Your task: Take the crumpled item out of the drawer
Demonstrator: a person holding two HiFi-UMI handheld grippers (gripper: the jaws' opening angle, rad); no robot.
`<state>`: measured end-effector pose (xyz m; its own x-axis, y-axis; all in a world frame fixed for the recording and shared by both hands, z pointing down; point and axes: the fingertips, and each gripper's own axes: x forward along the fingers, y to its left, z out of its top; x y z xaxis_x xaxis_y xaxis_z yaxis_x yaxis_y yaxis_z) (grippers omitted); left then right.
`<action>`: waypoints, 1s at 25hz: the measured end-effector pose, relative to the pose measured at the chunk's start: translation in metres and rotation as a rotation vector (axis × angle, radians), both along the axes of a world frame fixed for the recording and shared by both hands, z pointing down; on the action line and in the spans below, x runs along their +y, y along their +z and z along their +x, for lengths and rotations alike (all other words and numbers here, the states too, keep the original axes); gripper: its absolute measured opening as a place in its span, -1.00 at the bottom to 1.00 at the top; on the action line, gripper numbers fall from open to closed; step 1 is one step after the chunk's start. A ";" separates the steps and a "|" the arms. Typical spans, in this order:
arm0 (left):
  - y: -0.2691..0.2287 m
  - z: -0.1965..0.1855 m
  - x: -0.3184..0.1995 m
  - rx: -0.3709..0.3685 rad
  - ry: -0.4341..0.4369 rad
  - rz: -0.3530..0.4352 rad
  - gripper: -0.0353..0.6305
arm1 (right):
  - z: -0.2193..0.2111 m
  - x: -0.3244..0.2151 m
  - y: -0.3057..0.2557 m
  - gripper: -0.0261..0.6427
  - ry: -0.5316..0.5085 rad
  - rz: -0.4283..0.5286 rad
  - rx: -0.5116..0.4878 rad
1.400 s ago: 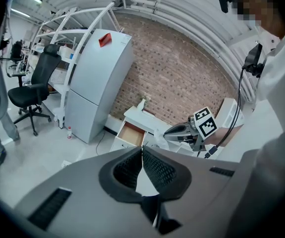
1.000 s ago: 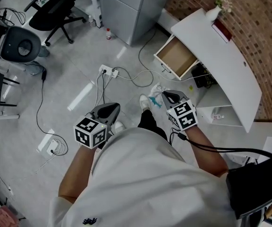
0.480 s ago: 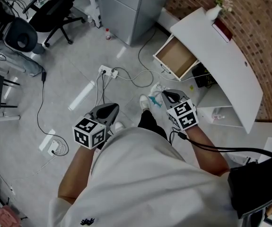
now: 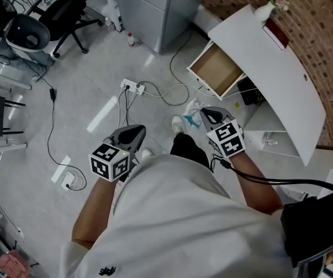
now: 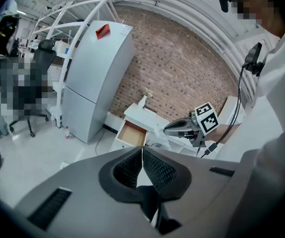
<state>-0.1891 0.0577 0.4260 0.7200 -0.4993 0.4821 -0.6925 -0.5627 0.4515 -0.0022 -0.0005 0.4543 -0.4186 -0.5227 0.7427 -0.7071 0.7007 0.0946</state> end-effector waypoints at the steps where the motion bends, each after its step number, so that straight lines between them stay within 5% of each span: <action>1: 0.002 0.004 -0.008 -0.004 0.000 -0.004 -0.82 | 0.005 -0.008 0.002 -0.83 -0.001 -0.002 -0.002; 25: -0.004 0.185 -0.212 -0.063 0.003 -0.009 -0.82 | 0.165 -0.195 0.034 -0.83 -0.048 -0.055 -0.039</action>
<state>-0.0036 -0.1544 0.4224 0.6899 -0.4921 0.5309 -0.7177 -0.5610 0.4126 0.1627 -0.1956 0.4885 -0.4713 -0.4606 0.7522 -0.6753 0.7370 0.0282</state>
